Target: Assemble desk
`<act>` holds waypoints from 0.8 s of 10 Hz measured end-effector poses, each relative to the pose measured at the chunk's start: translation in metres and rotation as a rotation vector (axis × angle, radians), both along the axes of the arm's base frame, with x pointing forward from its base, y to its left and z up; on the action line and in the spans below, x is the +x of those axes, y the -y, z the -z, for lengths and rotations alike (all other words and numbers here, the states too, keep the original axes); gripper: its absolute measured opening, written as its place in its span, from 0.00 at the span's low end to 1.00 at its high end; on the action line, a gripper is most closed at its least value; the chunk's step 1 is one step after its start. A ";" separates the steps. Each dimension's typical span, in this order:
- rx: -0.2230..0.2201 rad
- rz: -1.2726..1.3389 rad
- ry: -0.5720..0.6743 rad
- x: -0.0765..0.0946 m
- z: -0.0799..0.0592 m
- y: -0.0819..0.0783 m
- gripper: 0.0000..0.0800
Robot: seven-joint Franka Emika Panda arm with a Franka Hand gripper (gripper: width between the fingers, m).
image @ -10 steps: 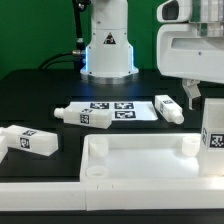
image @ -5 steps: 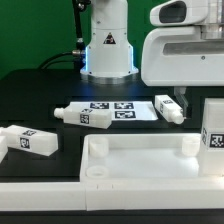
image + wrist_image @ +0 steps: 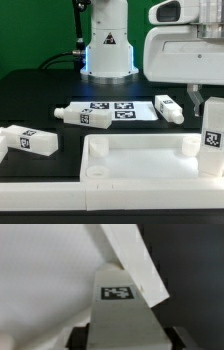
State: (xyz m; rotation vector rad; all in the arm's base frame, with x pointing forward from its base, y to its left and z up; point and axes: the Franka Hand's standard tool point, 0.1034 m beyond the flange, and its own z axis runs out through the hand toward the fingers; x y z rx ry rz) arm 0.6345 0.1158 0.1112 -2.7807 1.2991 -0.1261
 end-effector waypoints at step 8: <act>0.154 0.857 0.007 0.002 0.003 -0.005 0.36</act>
Offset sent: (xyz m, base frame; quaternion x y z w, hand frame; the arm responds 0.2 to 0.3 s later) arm 0.0000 0.0000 0.0000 0.0000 0.0000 0.1296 0.9916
